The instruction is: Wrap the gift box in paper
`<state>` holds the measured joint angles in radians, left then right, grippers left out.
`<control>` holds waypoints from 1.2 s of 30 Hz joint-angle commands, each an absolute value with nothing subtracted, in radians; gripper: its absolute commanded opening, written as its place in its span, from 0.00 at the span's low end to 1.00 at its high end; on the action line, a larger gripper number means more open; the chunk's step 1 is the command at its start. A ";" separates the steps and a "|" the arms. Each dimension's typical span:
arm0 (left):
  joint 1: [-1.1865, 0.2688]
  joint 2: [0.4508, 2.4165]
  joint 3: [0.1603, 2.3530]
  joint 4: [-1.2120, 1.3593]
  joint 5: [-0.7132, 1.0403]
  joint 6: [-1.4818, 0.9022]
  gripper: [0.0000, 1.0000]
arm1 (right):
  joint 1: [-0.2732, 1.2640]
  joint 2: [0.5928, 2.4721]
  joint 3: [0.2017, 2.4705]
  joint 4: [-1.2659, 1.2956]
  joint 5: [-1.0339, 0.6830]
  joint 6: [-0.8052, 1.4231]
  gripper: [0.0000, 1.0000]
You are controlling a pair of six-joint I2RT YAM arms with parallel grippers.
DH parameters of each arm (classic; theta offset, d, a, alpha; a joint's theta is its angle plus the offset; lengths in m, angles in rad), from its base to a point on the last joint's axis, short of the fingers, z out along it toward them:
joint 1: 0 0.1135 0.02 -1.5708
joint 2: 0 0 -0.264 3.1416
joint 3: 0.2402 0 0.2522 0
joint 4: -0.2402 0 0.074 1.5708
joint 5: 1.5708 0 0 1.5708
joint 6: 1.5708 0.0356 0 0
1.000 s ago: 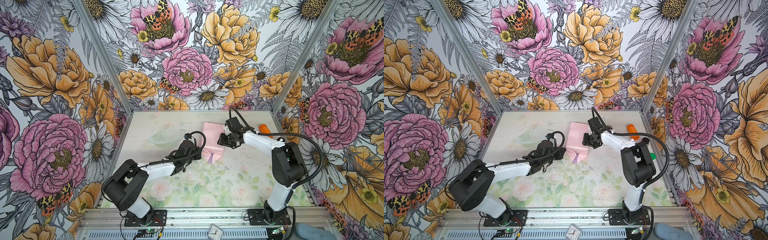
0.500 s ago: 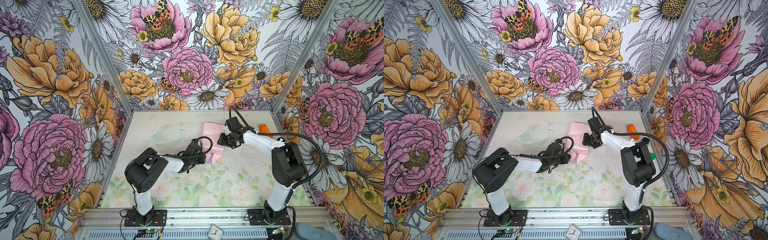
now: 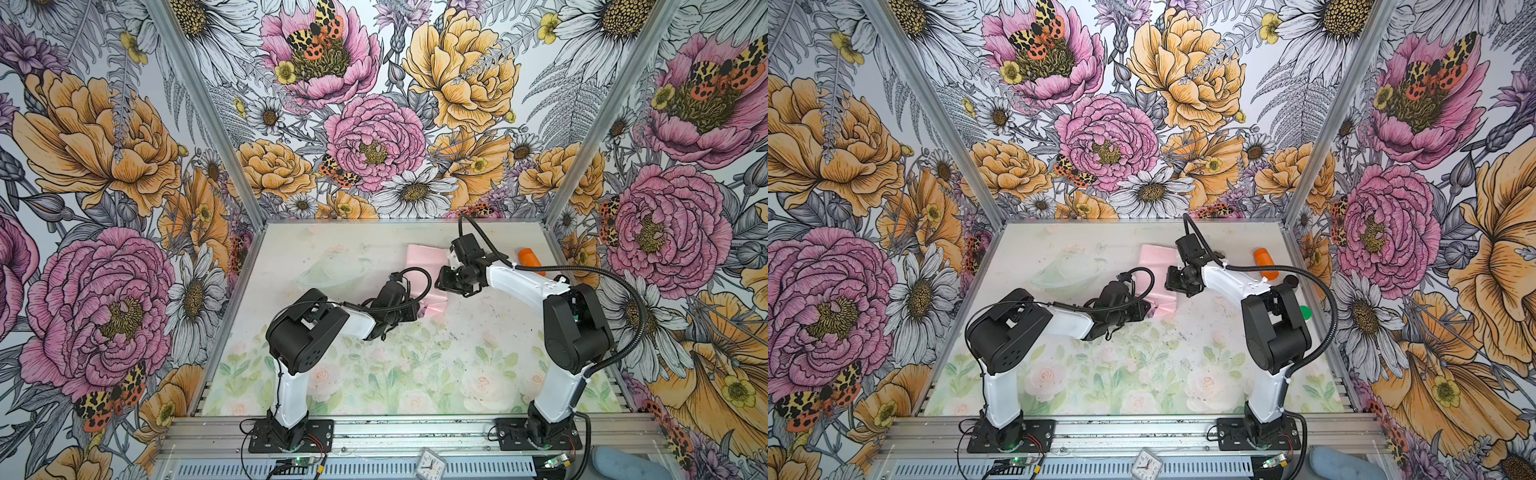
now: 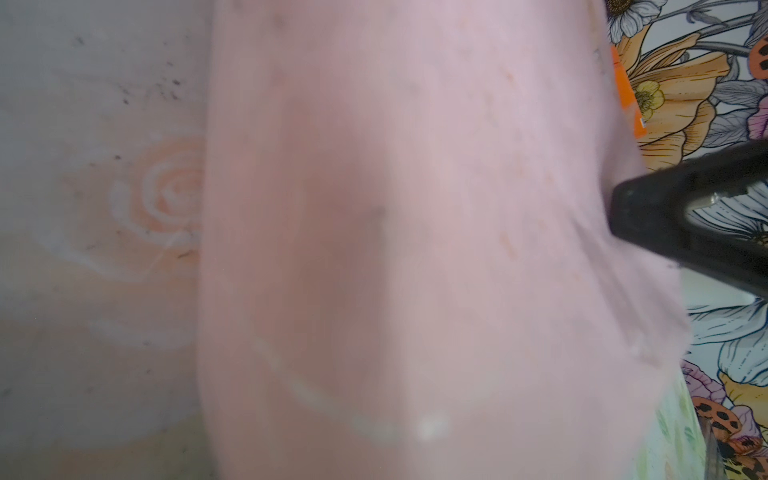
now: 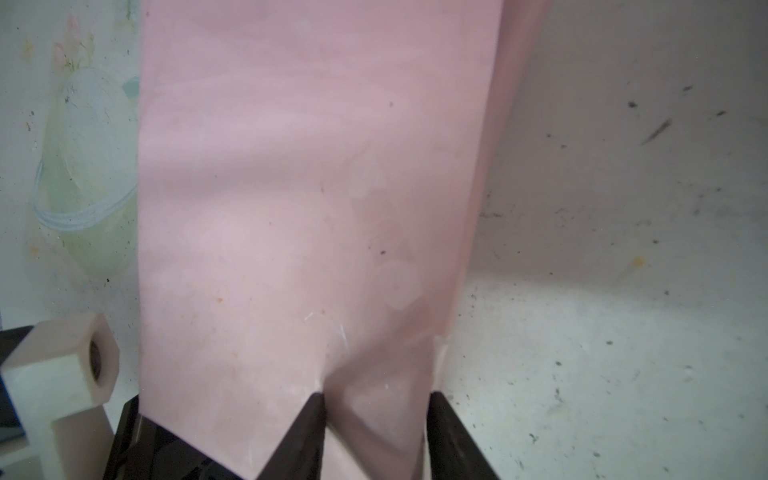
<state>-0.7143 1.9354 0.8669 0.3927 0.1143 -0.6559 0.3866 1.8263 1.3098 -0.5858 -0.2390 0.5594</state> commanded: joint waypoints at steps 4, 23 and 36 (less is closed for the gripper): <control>-0.725 1.783 0.773 0.391 0.121 -0.663 0.22 | 0.394 1.813 1.279 -0.624 -0.236 0.560 0.48; -0.735 1.915 0.864 0.393 0.108 -0.637 0.21 | 0.397 1.819 1.279 -0.624 -0.247 0.557 0.48; -0.738 2.007 0.930 0.444 0.094 -0.634 0.21 | 0.400 1.812 1.266 -0.623 -0.244 0.558 0.50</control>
<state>-0.7345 1.9724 0.9058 0.4065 0.1169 -0.6518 0.3866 1.8198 1.2964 -0.5777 -0.2398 0.5602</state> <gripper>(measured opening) 0.214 0.499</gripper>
